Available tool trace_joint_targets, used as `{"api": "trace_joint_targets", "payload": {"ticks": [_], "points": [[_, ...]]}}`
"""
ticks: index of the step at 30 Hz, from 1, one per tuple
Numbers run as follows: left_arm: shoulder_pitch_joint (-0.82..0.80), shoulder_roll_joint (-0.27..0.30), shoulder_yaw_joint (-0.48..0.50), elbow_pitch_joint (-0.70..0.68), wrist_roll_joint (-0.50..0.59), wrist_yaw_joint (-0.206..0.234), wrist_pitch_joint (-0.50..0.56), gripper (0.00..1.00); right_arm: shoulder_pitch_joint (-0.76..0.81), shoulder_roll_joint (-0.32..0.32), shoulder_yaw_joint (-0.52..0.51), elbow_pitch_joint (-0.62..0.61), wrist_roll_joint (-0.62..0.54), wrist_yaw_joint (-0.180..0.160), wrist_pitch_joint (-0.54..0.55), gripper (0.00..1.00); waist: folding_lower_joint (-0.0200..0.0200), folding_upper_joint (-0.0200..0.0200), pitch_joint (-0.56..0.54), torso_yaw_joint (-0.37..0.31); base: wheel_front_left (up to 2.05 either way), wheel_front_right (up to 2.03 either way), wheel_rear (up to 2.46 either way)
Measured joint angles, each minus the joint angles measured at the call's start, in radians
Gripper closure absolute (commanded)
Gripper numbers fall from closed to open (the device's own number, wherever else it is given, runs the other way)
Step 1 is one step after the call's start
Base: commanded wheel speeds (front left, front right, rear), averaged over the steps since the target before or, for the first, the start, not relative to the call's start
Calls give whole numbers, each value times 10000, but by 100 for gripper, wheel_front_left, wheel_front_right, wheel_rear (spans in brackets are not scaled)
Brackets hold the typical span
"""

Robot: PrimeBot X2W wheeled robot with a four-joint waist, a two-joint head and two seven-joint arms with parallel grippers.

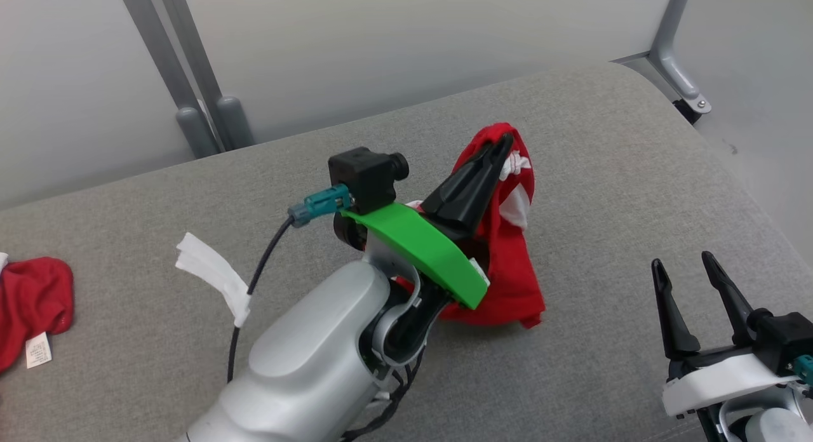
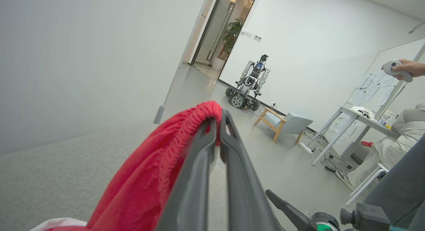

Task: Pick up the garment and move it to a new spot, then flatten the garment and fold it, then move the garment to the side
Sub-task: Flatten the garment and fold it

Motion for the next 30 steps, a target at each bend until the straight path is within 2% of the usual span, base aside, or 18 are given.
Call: {"api": "trace_joint_targets", "payload": {"ticks": [4, 8, 14, 18, 22, 25, 30], "points": [[-470, 288, 405, -301, -291, 198, 495, 100, 148, -50, -128, 23, 36, 0, 0, 0, 0, 0, -77, 148, 0, 0, 0], [-1088, 291, 811, 102, -635, 151, 660, 100, 50, -35, 29, 84, 44, 0, 0, 0, 0, 0, -170, 115, 0, 0, 0], [-1757, 134, 984, 961, -993, -736, 430, 100, -120, -35, 291, 167, 46, 0, 0, 0, 0, 0, -304, -168, 0, 0, 0], [-1456, 86, 520, 1152, -1231, -1066, 330, 100, -83, -17, 236, 178, 63, 0, 0, 0, 0, 0, -389, -285, 0, 0, 0], [232, 153, -546, 483, -1904, -1233, 972, 100, 126, -2, 127, 211, 77, 0, 0, 0, 0, 0, -440, -270, 0, 0, 0], [1700, 826, -1473, -345, -2585, -1252, 1816, 100, 213, -33, 8, 228, 77, 0, 0, 0, 0, 0, -449, -155, 0, 0, 0], [3373, 2587, -2119, -909, -3089, -1273, 2433, 100, 259, -98, -90, 205, 75, 0, 0, 0, 0, 0, -448, 184, 0, 0, 0]]}}
